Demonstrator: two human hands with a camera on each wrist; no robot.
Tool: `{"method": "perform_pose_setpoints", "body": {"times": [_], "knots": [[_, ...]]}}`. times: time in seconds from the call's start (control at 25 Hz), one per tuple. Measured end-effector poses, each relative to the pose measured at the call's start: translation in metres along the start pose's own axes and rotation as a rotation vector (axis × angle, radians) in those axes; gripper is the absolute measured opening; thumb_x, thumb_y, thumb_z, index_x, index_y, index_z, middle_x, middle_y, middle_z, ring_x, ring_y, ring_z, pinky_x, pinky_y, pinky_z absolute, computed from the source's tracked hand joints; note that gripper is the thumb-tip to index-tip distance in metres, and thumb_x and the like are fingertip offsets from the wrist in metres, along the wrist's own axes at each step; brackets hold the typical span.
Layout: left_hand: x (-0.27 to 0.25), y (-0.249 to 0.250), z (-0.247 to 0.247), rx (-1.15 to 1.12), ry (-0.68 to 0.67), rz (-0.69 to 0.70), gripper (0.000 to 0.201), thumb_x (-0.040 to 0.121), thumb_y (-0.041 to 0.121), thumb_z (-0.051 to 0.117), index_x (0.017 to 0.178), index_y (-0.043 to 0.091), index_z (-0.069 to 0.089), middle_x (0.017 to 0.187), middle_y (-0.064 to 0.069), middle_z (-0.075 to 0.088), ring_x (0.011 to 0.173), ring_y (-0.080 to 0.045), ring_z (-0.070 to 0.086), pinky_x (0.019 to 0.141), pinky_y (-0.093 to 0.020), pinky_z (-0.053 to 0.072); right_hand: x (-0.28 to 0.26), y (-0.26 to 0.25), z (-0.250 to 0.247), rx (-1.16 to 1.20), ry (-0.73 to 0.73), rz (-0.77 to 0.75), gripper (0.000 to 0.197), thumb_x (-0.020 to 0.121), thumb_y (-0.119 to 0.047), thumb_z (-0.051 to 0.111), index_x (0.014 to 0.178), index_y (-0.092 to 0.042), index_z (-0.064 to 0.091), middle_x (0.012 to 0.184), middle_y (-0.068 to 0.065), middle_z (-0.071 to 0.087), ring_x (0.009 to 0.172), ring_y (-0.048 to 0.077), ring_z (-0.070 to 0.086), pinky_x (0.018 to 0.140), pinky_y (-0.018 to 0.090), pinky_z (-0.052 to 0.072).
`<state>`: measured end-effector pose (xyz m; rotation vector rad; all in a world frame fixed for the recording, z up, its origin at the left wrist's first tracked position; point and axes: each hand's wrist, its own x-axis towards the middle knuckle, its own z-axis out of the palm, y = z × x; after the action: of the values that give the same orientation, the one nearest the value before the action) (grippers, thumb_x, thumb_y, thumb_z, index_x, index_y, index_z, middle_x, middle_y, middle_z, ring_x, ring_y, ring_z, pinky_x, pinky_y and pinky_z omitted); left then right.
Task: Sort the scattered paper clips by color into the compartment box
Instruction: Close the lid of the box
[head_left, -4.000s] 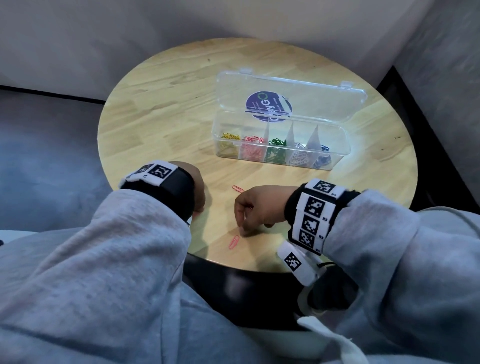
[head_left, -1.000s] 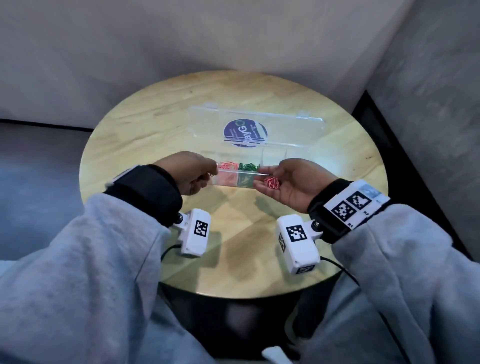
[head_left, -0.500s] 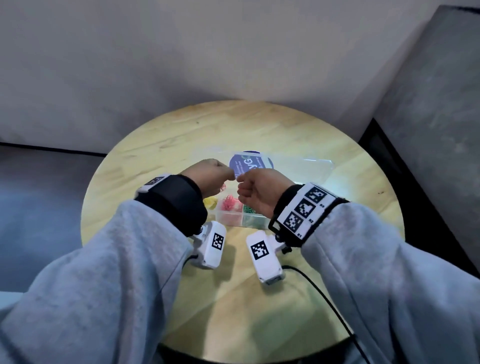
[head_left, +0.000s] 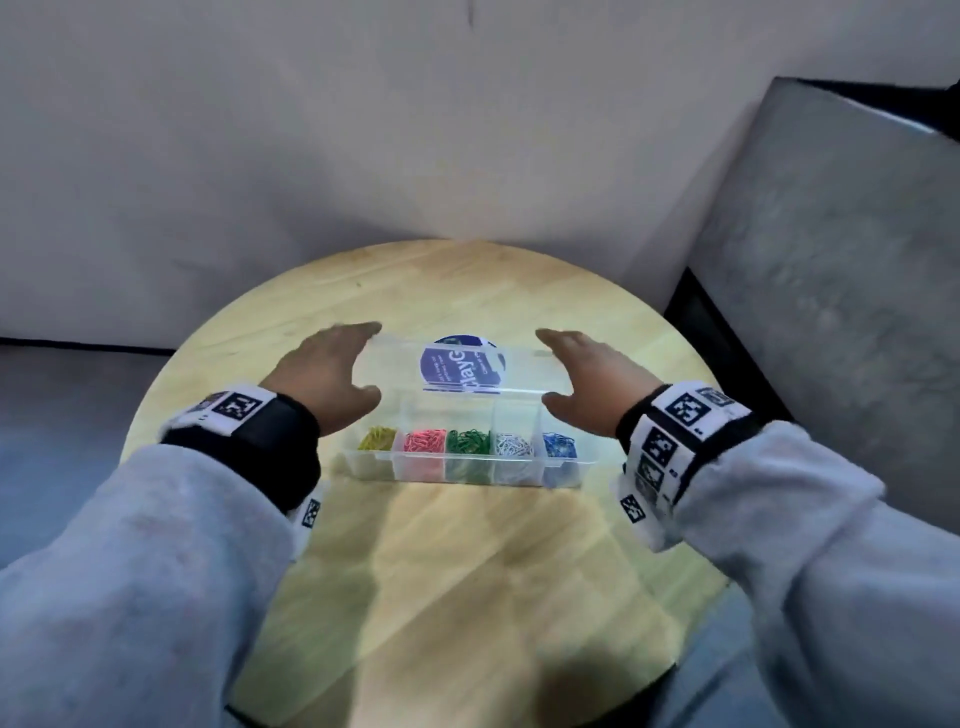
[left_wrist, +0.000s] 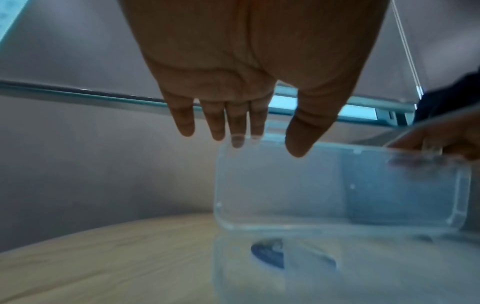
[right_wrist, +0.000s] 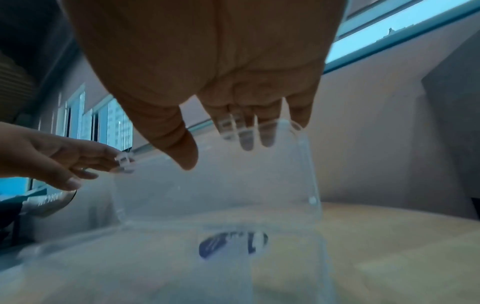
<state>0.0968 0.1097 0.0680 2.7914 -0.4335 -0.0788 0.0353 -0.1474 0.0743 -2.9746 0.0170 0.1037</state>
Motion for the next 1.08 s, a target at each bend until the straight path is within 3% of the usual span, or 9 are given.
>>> {"method": "perform_pose_setpoints", "body": {"times": [0.08, 0.16, 0.24, 0.32, 0.4, 0.52, 0.8, 1.08], "knots": [[-0.005, -0.004, 0.005, 0.084, -0.07, -0.032, 0.069, 0.084, 0.029, 0.056, 0.147, 0.028, 0.026, 0.15, 0.003, 0.035, 0.138, -0.019, 0.03, 0.108, -0.032, 0.03, -0.009, 0.005, 0.007, -0.012, -0.042, -0.05, 0.059, 0.09, -0.033, 0.051, 0.144, -0.023, 0.031, 0.146, -0.001, 0.041, 0.131, 0.021, 0.041, 0.109, 0.031, 0.028], [-0.013, -0.005, 0.009, 0.145, -0.13, -0.027, 0.067, 0.084, 0.039, 0.058, 0.144, 0.029, 0.031, 0.147, 0.006, 0.038, 0.136, -0.017, 0.032, 0.107, -0.031, 0.031, -0.018, 0.005, 0.015, -0.008, -0.126, -0.062, 0.057, 0.092, -0.041, 0.049, 0.143, -0.025, 0.033, 0.147, -0.004, 0.041, 0.131, 0.017, 0.042, 0.105, 0.029, 0.032], [-0.023, -0.001, 0.014, 0.199, -0.25, -0.018, 0.072, 0.081, 0.05, 0.061, 0.144, 0.028, 0.033, 0.148, 0.008, 0.035, 0.136, -0.015, 0.034, 0.106, -0.027, 0.031, -0.027, 0.005, 0.027, -0.031, -0.253, -0.066, 0.064, 0.092, -0.05, 0.046, 0.148, -0.025, 0.025, 0.156, -0.007, 0.026, 0.139, 0.014, 0.033, 0.109, 0.029, 0.029], [-0.032, 0.002, 0.021, 0.234, -0.325, -0.035, 0.076, 0.082, 0.056, 0.058, 0.146, 0.027, 0.031, 0.153, 0.009, 0.029, 0.139, -0.013, 0.031, 0.109, -0.024, 0.028, -0.032, 0.006, 0.041, -0.051, -0.302, -0.088, 0.066, 0.094, -0.048, 0.043, 0.15, -0.024, 0.018, 0.16, -0.007, 0.01, 0.145, 0.012, 0.02, 0.114, 0.029, 0.023], [-0.036, 0.003, 0.029, 0.258, -0.324, -0.037, 0.069, 0.088, 0.054, 0.05, 0.147, 0.024, 0.03, 0.156, 0.006, 0.026, 0.141, -0.014, 0.028, 0.111, -0.025, 0.026, -0.032, 0.009, 0.051, -0.022, -0.288, -0.089, 0.06, 0.097, -0.039, 0.038, 0.151, -0.024, 0.015, 0.16, -0.005, 0.006, 0.146, 0.011, 0.014, 0.115, 0.028, 0.018], [-0.034, 0.006, 0.034, 0.322, -0.303, 0.0, 0.057, 0.095, 0.045, 0.043, 0.145, 0.021, 0.035, 0.152, 0.002, 0.034, 0.138, -0.017, 0.034, 0.108, -0.027, 0.031, -0.028, 0.017, 0.051, 0.035, -0.265, -0.091, 0.054, 0.099, -0.032, 0.036, 0.15, -0.028, 0.021, 0.159, -0.009, 0.011, 0.146, 0.007, 0.014, 0.116, 0.025, 0.015], [-0.024, 0.008, 0.037, 0.416, -0.283, -0.049, 0.05, 0.087, 0.043, 0.059, 0.131, 0.018, 0.055, 0.13, -0.005, 0.057, 0.121, -0.023, 0.052, 0.093, -0.028, 0.041, -0.023, 0.031, 0.052, 0.022, -0.257, -0.145, 0.06, 0.094, -0.035, 0.051, 0.148, -0.034, 0.025, 0.157, -0.017, 0.015, 0.143, 0.002, 0.02, 0.113, 0.02, 0.018], [-0.021, 0.004, 0.046, 0.477, -0.229, 0.021, 0.039, 0.086, 0.041, 0.058, 0.114, 0.014, 0.062, 0.108, -0.006, 0.065, 0.1, -0.025, 0.061, 0.081, -0.032, 0.048, -0.024, 0.026, 0.065, -0.041, -0.193, -0.132, 0.059, 0.097, -0.03, 0.044, 0.15, -0.031, 0.018, 0.158, -0.013, 0.012, 0.145, 0.005, 0.015, 0.113, 0.021, 0.018]]}}
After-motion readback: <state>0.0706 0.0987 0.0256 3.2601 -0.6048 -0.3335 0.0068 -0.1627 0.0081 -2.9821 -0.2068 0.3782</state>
